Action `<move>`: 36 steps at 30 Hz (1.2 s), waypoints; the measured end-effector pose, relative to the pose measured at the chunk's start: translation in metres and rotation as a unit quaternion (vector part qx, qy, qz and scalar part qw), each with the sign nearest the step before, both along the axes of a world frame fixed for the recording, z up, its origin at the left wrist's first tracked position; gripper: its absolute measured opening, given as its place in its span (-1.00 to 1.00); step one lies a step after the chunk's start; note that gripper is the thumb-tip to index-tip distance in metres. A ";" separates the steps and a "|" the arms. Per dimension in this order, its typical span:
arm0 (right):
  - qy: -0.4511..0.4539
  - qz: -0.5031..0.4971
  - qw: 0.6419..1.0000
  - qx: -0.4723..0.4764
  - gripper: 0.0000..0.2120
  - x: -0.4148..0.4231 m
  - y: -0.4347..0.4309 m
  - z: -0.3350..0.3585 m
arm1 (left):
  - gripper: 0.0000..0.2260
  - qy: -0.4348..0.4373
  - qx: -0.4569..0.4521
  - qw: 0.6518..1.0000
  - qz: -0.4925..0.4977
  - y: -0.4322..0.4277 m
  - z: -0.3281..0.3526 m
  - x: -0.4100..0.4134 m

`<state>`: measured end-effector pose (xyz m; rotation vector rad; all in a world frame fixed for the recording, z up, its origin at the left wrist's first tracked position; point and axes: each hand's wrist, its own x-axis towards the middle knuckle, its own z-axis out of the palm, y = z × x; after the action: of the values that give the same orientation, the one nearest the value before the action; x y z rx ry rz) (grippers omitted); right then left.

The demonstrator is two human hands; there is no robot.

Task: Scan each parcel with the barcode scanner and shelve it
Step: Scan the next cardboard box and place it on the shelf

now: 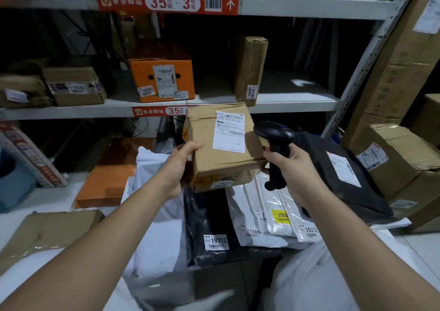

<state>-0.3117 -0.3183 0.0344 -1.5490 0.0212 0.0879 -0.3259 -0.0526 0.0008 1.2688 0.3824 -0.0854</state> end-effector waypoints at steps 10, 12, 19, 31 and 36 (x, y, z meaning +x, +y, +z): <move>-0.034 0.050 0.995 -0.085 -0.90 -0.010 0.051 0.008 | -0.47 -0.021 0.055 0.993 0.105 0.059 -0.017 -0.036; -0.025 0.076 0.995 -0.067 -0.91 -0.013 0.061 0.008 | -0.46 -0.023 0.064 0.990 0.122 0.066 -0.020 -0.044; 0.062 0.155 0.985 0.045 -0.91 -0.020 0.079 0.010 | -0.49 -0.050 0.093 0.981 0.161 0.074 -0.022 -0.059; 0.058 0.191 0.980 0.021 -0.82 -0.027 0.081 0.006 | -0.32 -0.061 0.120 0.978 0.162 0.063 -0.016 -0.059; 0.065 0.184 0.980 0.026 -0.80 -0.025 0.077 0.006 | -0.27 -0.058 0.131 0.977 0.157 0.065 -0.019 -0.058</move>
<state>-0.3372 -0.2412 0.0402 -1.4785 -0.1648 0.4786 -0.3839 0.0121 -0.0183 1.4488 0.5009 0.3159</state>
